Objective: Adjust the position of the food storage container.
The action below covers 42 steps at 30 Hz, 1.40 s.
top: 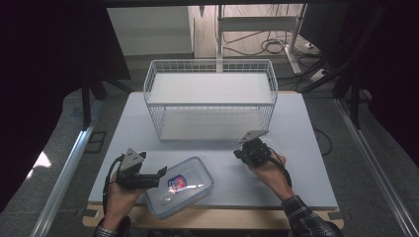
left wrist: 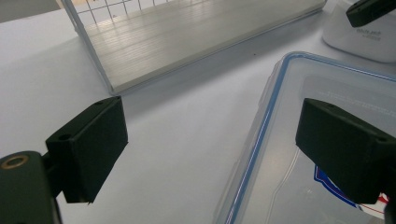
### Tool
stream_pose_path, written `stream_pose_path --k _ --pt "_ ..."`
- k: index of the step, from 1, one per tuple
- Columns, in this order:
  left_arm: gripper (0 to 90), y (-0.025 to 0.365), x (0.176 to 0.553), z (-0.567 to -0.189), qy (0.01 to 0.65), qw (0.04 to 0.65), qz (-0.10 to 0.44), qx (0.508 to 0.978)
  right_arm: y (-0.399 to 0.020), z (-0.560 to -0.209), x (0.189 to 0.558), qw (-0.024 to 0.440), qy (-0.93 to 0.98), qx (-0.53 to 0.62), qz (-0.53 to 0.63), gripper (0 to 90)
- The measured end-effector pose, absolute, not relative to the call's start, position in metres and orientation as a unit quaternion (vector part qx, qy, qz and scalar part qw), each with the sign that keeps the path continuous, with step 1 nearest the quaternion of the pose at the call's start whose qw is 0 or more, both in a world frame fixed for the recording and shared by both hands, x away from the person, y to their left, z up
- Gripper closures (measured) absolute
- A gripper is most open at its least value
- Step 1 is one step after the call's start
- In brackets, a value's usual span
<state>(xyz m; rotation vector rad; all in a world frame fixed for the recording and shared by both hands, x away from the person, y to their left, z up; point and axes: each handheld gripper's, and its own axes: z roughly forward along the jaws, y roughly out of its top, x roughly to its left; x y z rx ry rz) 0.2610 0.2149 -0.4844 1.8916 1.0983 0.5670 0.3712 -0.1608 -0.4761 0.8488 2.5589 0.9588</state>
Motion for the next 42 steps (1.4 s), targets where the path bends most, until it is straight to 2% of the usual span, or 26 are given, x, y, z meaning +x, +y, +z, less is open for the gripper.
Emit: stream_pose_path --k 18,30,33,34,35,36,37,38,39,42 --pt "9.5 0.213 0.261 -0.486 0.429 0.421 0.230 0.765 -0.221 -0.474 0.392 0.178 0.846 0.380 0.328 89.3" --pt "14.8 0.213 0.260 -0.486 0.429 0.422 0.229 0.766 -0.257 -0.471 0.390 0.196 0.823 0.420 0.327 89.2" --pt "25.2 0.214 0.257 -0.484 0.426 0.419 0.228 0.768 -0.256 -0.468 0.386 0.200 0.823 0.414 0.334 88.7" --pt "25.2 0.216 0.254 -0.483 0.425 0.419 0.231 0.768 -0.254 -0.466 0.383 0.200 0.822 0.410 0.340 88.2" --pt "31.9 0.218 0.250 -0.481 0.421 0.421 0.231 0.769 -0.253 -0.465 0.381 0.201 0.823 0.407 0.342 87.7" --pt "46.8 0.221 0.246 -0.478 0.423 0.423 0.235 0.766 -0.250 -0.464 0.377 0.200 0.825 0.401 0.345 86.9" --pt "51.2 0.221 0.246 -0.478 0.423 0.423 0.235 0.766 -0.249 -0.464 0.376 0.199 0.826 0.398 0.346 86.8" --pt "51.2 0.223 0.241 -0.477 0.426 0.423 0.236 0.764 -0.249 -0.464 0.376 0.199 0.826 0.398 0.346 86.8" --pt "65.2 0.225 0.238 -0.476 0.427 0.424 0.236 0.763 -0.247 -0.465 0.373 0.194 0.827 0.396 0.349 86.5" --pt "78.1 0.229 0.226 -0.476 0.430 0.421 0.236 0.763 -0.242 -0.466 0.367 0.181 0.832 0.387 0.354 85.3"
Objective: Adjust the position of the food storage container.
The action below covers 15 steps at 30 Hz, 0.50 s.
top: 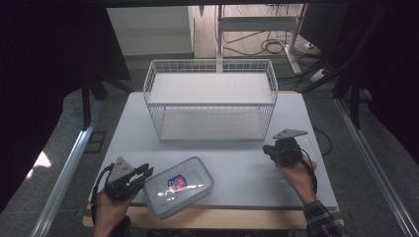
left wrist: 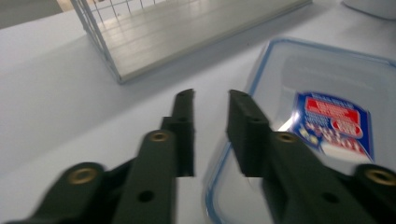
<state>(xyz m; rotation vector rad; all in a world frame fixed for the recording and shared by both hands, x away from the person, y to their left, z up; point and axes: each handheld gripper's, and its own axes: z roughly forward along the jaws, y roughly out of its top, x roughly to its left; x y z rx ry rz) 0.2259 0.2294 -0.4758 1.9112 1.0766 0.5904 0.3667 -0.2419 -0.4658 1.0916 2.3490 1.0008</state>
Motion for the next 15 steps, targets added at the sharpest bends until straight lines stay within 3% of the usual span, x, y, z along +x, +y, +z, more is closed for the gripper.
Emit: stream_pose_path --k 5,15 --pt "86.9 0.241 0.202 -0.486 0.450 0.407 0.222 0.764 -0.230 -0.467 0.358 0.171 0.841 0.367 0.359 83.8" --pt "89.9 0.252 0.180 -0.501 0.463 0.400 0.188 0.769 -0.217 -0.470 0.346 0.159 0.852 0.348 0.358 79.5"
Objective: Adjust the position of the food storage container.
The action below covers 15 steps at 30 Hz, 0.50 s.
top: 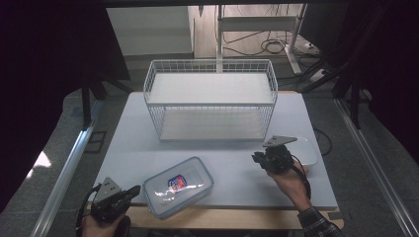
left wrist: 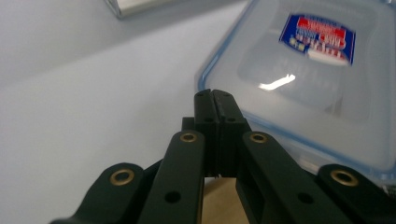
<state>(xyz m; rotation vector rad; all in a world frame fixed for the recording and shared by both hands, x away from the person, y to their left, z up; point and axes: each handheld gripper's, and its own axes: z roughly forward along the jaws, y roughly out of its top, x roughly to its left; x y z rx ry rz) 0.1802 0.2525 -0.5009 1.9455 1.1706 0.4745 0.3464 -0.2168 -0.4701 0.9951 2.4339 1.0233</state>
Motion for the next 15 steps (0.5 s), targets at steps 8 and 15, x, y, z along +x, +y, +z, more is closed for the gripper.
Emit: stream_pose_path --k 8,15 --pt "89.8 0.248 0.183 -0.511 0.469 0.383 0.186 0.774 -0.210 -0.473 0.334 0.141 0.858 0.339 0.360 75.9" --pt "89.8 0.237 0.194 -0.511 0.468 0.383 0.194 0.772 -0.197 -0.476 0.322 0.118 0.867 0.318 0.364 74.1"
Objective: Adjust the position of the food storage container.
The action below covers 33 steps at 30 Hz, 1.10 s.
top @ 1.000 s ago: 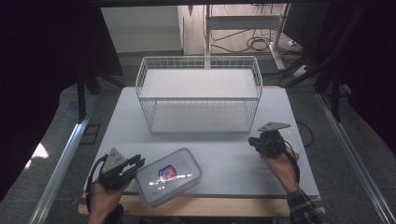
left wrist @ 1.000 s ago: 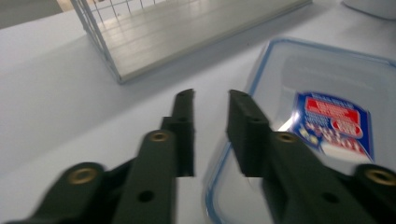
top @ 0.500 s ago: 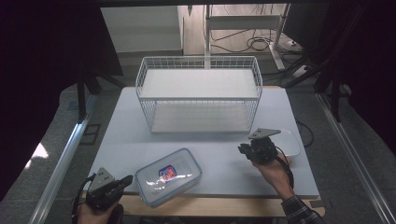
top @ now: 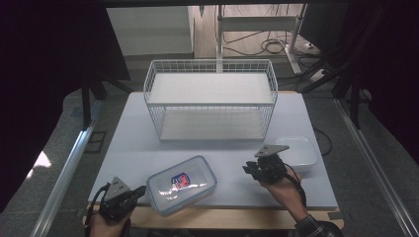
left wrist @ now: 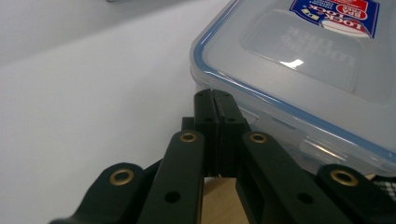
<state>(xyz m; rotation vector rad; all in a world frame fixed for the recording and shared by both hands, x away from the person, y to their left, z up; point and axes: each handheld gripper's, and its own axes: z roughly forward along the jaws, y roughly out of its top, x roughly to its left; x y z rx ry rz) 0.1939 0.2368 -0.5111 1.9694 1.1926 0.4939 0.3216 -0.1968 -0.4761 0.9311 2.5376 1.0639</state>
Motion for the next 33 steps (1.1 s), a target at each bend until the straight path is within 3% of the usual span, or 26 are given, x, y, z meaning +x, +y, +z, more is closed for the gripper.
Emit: stream_pose_path --k 8,16,33 --pt "89.8 0.226 0.210 -0.510 0.464 0.387 0.187 0.775 -0.188 -0.481 0.315 0.100 0.873 0.308 0.364 73.2" --pt "89.0 0.222 0.201 -0.517 0.465 0.376 0.139 0.789 -0.174 -0.488 0.309 0.073 0.881 0.294 0.363 75.3" --pt "89.8 0.201 0.233 -0.520 0.475 0.370 0.143 0.786 -0.169 -0.492 0.307 0.067 0.885 0.290 0.359 75.3"
